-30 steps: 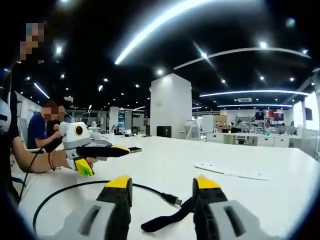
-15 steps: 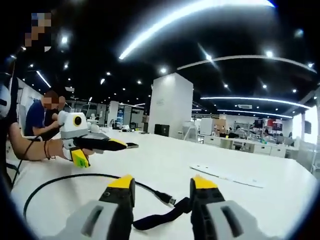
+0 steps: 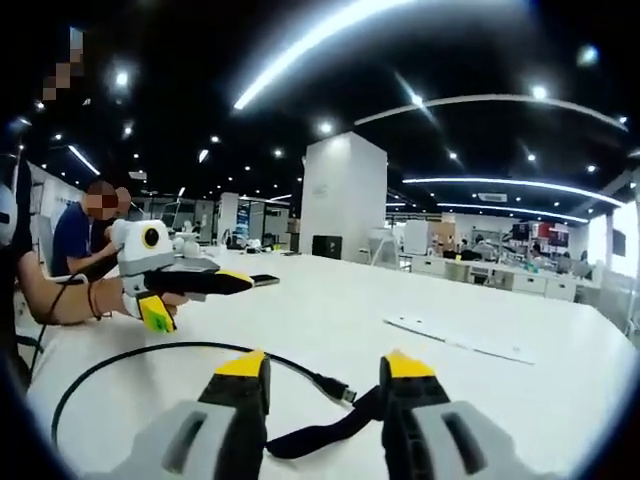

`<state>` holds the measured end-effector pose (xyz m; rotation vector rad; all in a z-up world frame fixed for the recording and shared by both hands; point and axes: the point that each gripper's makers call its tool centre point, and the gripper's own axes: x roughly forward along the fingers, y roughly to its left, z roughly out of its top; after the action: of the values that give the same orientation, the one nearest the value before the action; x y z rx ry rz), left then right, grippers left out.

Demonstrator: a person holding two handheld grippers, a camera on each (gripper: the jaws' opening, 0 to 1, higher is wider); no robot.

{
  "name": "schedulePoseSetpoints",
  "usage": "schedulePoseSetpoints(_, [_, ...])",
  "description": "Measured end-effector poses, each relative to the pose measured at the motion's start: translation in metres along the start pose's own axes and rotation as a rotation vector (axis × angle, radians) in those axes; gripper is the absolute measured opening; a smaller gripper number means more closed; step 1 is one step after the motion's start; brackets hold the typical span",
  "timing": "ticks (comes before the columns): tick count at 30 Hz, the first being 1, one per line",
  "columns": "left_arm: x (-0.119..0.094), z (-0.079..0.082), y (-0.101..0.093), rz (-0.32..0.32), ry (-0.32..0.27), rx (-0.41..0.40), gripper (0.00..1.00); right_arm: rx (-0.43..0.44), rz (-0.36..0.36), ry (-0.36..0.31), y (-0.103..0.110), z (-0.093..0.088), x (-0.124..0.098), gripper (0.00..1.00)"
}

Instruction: Find the charging cable on the desk, coil it up and secure with Velcro.

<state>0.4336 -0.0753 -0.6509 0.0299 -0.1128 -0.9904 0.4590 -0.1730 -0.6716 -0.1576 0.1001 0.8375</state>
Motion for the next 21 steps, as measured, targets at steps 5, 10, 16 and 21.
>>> schedulePoseSetpoints(5, [0.000,0.000,0.001,0.000,-0.002,-0.005,0.67,0.000,0.009,0.031,-0.001,-0.005,0.007,0.42])
schedulePoseSetpoints(10, [0.000,0.002,0.002,0.002,-0.010,-0.011,0.67,-0.001,0.014,0.065,-0.001,-0.013,0.014,0.41])
schedulePoseSetpoints(16, [0.000,0.001,0.001,-0.004,-0.008,-0.010,0.67,0.001,0.025,0.096,0.000,-0.022,0.022,0.41])
schedulePoseSetpoints(21, [0.000,0.000,0.000,-0.006,-0.006,-0.012,0.67,-0.001,0.030,0.117,-0.002,-0.026,0.028,0.41])
